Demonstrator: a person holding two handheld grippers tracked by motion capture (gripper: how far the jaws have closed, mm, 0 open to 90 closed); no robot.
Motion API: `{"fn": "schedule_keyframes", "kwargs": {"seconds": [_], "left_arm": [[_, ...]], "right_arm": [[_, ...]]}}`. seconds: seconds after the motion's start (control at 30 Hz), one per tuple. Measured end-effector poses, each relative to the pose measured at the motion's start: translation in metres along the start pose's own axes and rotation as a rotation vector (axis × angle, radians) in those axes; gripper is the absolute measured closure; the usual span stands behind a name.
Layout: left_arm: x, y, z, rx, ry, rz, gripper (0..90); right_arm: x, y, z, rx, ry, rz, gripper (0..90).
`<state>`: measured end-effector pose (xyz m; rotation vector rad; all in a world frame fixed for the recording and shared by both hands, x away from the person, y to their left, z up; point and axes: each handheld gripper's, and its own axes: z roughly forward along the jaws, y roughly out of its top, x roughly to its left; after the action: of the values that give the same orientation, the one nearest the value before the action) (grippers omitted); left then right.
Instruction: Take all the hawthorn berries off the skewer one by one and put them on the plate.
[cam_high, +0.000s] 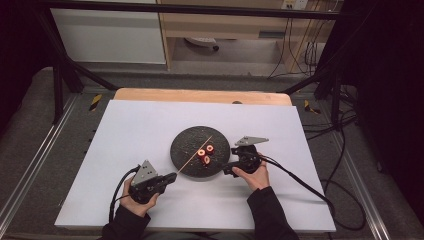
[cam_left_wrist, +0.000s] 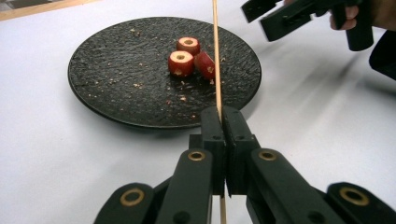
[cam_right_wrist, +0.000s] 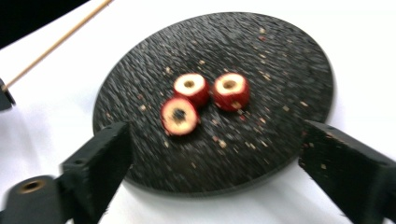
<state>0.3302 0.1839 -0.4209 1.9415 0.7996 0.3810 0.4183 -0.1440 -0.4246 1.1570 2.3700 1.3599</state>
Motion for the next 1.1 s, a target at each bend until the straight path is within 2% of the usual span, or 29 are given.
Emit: {"fn": "schedule_keyframes", "kwargs": {"seconds": [0.27, 0.47, 0.67, 1.1], "left_arm": [[0.0, 0.004, 0.002, 0.011, 0.005, 0.002, 87.9], [0.003, 0.008, 0.004, 0.029, 0.009, -0.011, 87.9], [0.009, 0.019, 0.007, 0.035, 0.025, -0.032, 87.9], [0.022, 0.051, 0.039, 0.077, 0.067, -0.058, 87.8]], "right_arm": [[-0.013, -0.024, -0.017, 0.024, -0.056, -0.033, 2.7], [-0.021, -0.037, -0.029, 0.039, -0.071, -0.023, 1.5], [-0.027, -0.05, -0.041, 0.056, -0.093, -0.018, 0.9], [-0.035, -0.071, -0.064, 0.03, -0.109, 0.003, 1.0]]}}
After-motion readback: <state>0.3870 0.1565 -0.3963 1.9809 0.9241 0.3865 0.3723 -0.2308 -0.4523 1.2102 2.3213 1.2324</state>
